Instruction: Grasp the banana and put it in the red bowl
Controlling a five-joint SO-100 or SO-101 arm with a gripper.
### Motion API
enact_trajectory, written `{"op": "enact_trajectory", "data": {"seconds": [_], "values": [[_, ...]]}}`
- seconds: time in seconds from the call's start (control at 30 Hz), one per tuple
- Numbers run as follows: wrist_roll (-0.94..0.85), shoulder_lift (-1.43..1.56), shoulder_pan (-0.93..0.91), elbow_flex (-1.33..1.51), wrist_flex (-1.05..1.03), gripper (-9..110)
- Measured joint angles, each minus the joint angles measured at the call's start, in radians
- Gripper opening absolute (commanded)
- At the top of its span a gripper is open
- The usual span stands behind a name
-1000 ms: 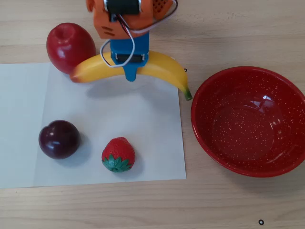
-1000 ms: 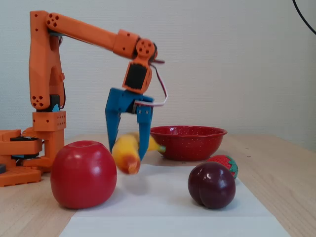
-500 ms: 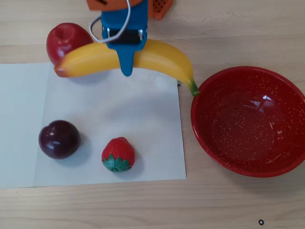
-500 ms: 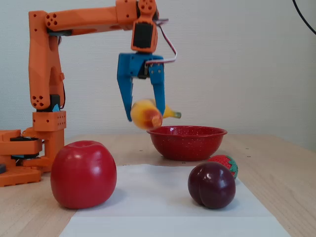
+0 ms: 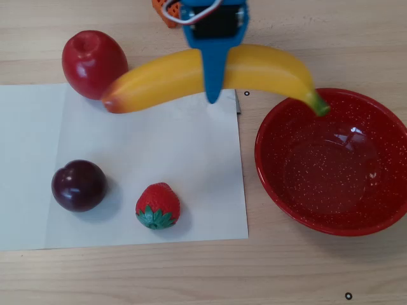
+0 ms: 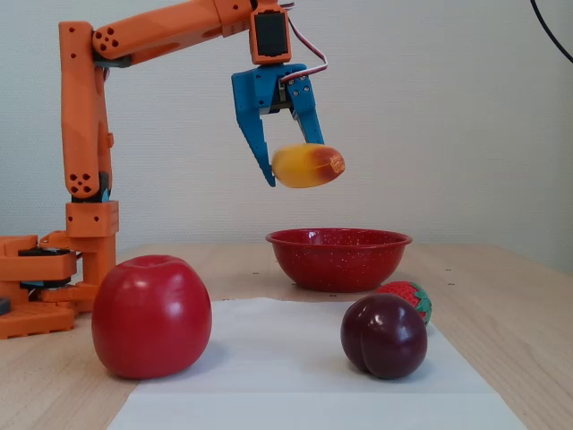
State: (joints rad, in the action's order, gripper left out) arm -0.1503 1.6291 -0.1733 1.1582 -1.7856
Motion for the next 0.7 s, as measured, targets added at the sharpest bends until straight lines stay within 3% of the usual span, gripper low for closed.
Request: {"op": "enact_trajectory", "data": {"seconds": [0.33, 0.7], "values": [[-0.055, 0.0, -0.213, 0.0, 0.135, 0], [-0.087, 0.0, -0.333, 0.241, 0.554, 0]]}}
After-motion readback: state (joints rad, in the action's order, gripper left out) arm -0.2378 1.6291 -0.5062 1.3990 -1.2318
